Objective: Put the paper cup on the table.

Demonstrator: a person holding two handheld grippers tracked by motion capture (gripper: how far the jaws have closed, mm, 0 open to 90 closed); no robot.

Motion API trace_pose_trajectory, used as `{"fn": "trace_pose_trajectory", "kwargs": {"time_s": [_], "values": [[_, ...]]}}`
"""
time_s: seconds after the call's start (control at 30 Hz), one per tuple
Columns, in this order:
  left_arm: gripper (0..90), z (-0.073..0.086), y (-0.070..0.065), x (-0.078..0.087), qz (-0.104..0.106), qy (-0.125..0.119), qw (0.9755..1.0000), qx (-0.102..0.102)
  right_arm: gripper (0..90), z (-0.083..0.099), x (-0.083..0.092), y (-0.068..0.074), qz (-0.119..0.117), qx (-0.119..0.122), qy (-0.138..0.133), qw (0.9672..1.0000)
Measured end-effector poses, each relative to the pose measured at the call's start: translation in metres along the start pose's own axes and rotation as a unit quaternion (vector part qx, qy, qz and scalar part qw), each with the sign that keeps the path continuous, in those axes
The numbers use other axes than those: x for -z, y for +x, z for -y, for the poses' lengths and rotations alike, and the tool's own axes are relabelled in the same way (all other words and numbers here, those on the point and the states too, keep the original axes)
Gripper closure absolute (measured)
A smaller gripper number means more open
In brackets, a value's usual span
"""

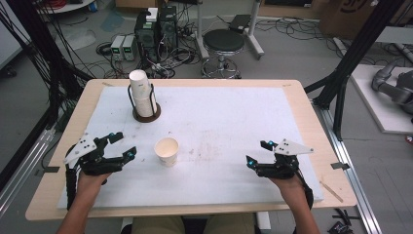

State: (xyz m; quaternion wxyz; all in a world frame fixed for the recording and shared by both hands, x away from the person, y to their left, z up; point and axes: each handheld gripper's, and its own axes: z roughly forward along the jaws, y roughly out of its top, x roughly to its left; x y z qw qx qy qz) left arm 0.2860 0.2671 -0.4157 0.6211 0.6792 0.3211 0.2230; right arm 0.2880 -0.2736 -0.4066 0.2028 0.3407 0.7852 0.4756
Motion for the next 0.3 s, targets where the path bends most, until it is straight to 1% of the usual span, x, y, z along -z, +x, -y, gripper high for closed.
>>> {"fn": "trace_pose_trajectory", "kwargs": {"time_s": [0.3], "values": [[20.2, 0.0008, 0.0014, 0.0001, -0.006, 0.000, 1.0000, 0.000, 21.8, 0.0004, 0.0009, -0.0007, 0.000, -0.004, -0.001, 1.0000]]}}
